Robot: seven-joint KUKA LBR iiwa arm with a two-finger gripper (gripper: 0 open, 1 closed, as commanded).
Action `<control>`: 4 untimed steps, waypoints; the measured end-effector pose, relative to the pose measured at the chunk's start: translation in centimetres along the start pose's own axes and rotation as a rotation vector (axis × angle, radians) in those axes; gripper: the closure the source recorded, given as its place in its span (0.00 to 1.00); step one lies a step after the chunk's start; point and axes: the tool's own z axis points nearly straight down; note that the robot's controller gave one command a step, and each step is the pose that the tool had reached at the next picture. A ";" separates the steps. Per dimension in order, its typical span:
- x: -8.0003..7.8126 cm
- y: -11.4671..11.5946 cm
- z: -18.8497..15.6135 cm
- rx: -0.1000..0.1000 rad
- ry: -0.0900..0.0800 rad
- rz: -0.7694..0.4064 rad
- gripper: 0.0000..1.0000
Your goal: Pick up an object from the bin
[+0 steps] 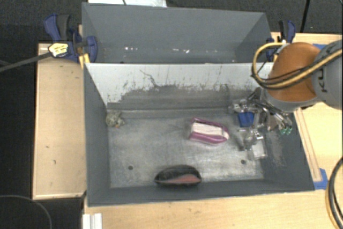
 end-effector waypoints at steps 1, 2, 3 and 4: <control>-1.9 6.5 -3.9 -0.002 -0.007 -0.034 0.00; -2.0 8.2 -0.9 -0.002 0.001 -0.440 0.00; -3.1 11.4 -0.2 0.002 -0.002 -0.679 0.00; -3.1 11.3 -0.3 0.003 0.000 -0.676 1.00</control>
Offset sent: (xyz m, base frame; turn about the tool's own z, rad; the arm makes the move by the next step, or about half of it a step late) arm 0.0047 0.0626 0.0363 -0.0276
